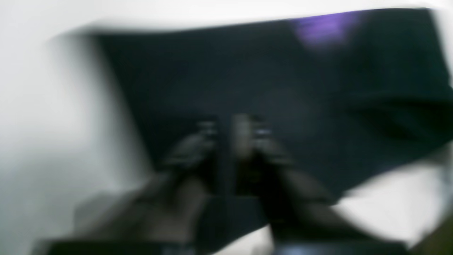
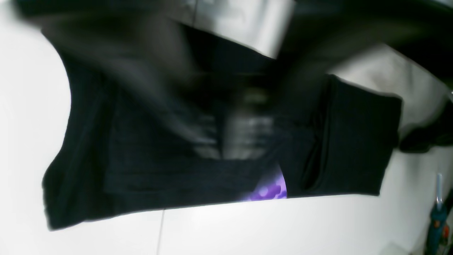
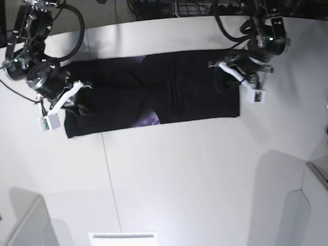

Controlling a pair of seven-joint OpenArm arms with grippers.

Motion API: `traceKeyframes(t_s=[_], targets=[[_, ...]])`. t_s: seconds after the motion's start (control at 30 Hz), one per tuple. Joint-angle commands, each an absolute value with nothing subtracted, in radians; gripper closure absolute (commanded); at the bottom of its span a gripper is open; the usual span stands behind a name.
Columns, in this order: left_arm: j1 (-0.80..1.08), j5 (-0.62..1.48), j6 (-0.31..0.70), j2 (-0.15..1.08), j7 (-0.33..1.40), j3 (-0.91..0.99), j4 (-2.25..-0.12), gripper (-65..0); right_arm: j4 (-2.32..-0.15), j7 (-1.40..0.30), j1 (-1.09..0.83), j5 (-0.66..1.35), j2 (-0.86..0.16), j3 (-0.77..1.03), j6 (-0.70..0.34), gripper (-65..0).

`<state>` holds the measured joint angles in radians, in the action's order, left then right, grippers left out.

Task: Fold the T-shirt properly
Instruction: 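Release the strip end and move the left gripper inward along the strip, then grasp the strip at its middle with the left gripper and its end with the right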

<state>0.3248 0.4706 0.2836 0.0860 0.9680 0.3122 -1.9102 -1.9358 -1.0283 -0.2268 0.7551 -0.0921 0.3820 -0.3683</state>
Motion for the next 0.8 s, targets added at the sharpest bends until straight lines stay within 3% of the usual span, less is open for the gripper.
traceKeyframes(t_s=[0.0,0.07,0.13,0.3,0.57,0.77], targets=[[0.321,0.498,0.292,0.096,0.943,0.358,-1.928,0.0,-1.951,-1.030,-0.203,0.769,-0.101,0.417,-0.372,-29.4],[0.337,0.496,0.294,0.125,0.940,0.432,-1.926,0.0,-1.939,-1.076,-0.174,0.768,-0.099,0.456,-0.372,-43.7],[0.361,0.496,0.321,0.163,0.935,0.479,-1.926,0.0,-1.890,-1.109,-0.139,0.766,-0.105,0.495,-0.372,-48.5],[0.377,0.487,0.418,0.199,0.935,0.578,-1.890,0.0,-1.692,-1.132,-0.051,0.771,-0.166,0.535,-0.377,-45.5],[0.377,0.486,0.418,0.200,0.834,0.591,-1.748,0.0,-1.535,-1.136,-0.019,0.766,-0.213,0.527,-0.381,-45.8],[0.377,0.426,0.418,0.216,0.765,0.498,-1.684,0.0,-1.440,-1.075,-0.019,0.769,-0.257,0.412,-0.383,-45.6]])
